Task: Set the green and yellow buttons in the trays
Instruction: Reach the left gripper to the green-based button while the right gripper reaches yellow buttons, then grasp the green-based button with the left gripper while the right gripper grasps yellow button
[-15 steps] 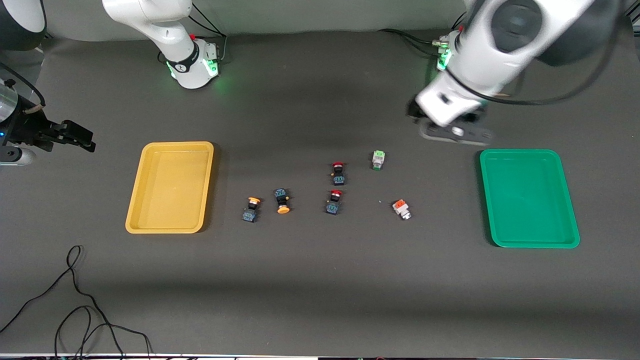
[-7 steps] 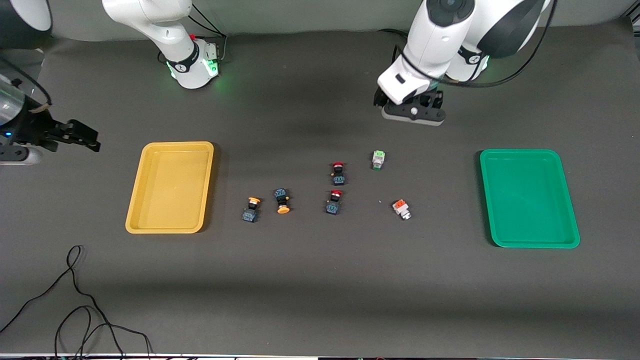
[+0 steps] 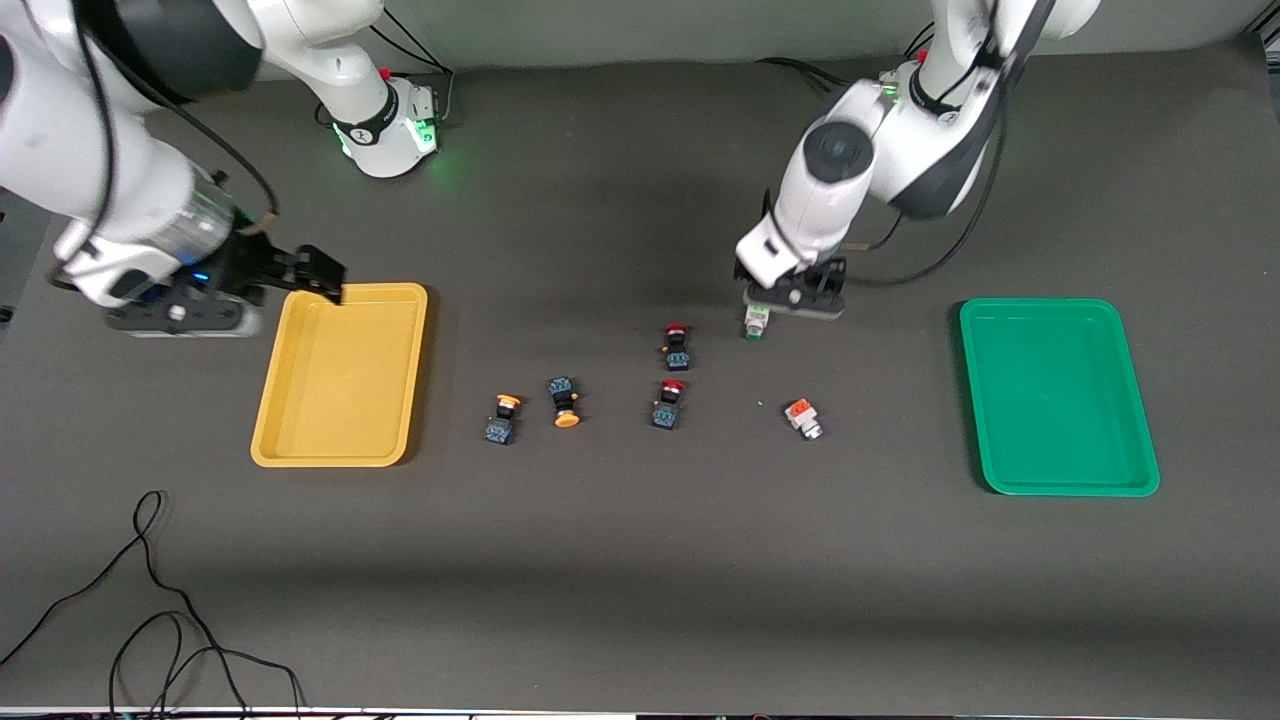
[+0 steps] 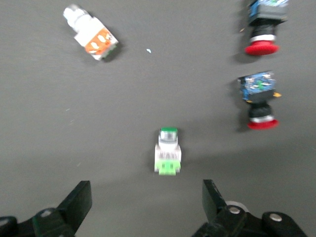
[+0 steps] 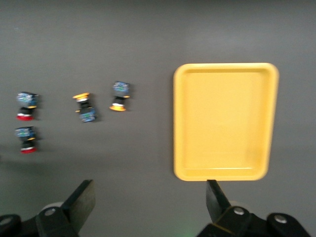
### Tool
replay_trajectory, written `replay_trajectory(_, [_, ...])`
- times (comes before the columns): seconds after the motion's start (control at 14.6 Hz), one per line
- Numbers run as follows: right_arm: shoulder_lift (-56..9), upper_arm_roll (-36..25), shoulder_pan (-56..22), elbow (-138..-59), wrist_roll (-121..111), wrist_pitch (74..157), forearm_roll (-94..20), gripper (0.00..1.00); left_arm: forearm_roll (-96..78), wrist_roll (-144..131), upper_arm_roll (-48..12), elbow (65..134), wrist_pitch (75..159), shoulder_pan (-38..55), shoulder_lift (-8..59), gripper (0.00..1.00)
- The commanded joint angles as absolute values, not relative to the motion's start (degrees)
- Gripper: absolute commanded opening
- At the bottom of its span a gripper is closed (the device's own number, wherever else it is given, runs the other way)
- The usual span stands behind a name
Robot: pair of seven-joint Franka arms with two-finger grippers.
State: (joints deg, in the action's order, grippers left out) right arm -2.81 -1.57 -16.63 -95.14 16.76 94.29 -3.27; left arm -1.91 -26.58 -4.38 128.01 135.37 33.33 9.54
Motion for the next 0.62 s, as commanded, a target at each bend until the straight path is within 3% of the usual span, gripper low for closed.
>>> replay_trajectory(0.0, [-7.2,-2.1,-18.7,-94.1,17.6,98.1,-5.4,1.0,0.1,-27.6,-3.5,126.9,139.7,34.5,15.0,1.0])
replay_trajectory(0.55, [-21.3,-2.2,-23.3,-100.1,25.2,120.6,-5.6,1.0,-0.1,-30.9,-3.5,126.9,144.7,37.1,22.6,1.0])
